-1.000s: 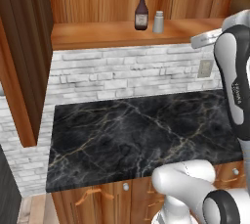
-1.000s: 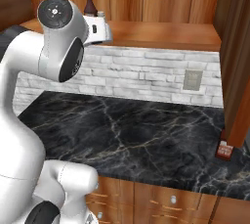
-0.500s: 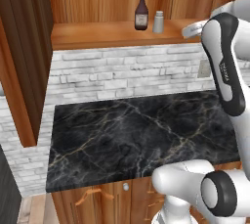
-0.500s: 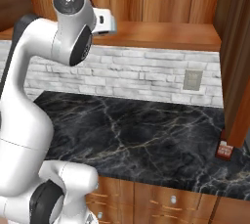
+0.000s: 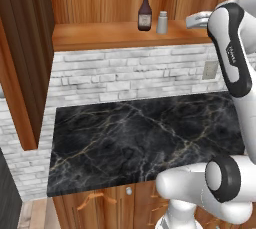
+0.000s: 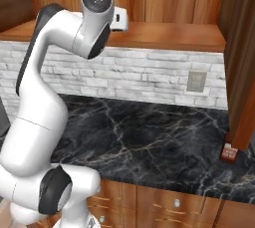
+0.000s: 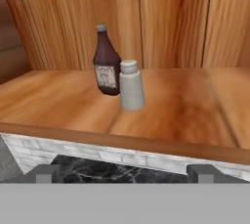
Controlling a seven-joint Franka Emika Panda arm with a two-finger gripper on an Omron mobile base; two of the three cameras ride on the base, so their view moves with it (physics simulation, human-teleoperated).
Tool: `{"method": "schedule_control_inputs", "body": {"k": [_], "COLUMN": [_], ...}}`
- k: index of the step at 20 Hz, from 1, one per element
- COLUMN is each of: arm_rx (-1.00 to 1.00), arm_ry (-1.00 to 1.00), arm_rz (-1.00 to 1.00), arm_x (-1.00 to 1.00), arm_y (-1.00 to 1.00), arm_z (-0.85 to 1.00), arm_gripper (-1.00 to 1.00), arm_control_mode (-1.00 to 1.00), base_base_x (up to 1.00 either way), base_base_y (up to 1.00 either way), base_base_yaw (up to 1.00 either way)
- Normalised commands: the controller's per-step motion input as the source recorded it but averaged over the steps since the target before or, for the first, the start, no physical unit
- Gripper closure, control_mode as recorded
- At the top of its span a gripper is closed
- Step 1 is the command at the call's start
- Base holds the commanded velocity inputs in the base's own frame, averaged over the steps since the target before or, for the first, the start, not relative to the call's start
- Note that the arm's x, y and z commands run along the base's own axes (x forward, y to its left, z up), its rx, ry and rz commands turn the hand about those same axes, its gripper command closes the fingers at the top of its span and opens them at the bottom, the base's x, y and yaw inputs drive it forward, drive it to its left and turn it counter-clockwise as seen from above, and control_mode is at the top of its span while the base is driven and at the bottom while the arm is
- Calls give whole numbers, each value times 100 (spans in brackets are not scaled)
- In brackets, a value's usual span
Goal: Collect the paprika, ketchup, and shaker from the cabinet and place them next to the stove.
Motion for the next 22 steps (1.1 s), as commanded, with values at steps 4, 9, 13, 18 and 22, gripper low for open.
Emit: {"method": "schedule_control_inputs", "body": {"k": [4, 9, 13, 18, 22], "arm_rx": [-2, -3, 0, 0, -1], "arm_ry": [3, -2, -8, -6, 0], "arm_rz": [0, 1, 4, 4, 0], "arm_x": [30, 31, 30, 26, 31], "arm_y": [2, 2, 9, 5, 2], "arm_z": [0, 3, 4, 0, 0], "arm_gripper": [-100, -100, -100, -100, -100], "arm_control_mode": [-100, -100, -100, -100, -100], "base_base_x": [0, 0, 0, 0, 0], "base_base_y": [0, 0, 0, 0, 0], "base_base_yaw": [0, 0, 0, 0, 0]}}
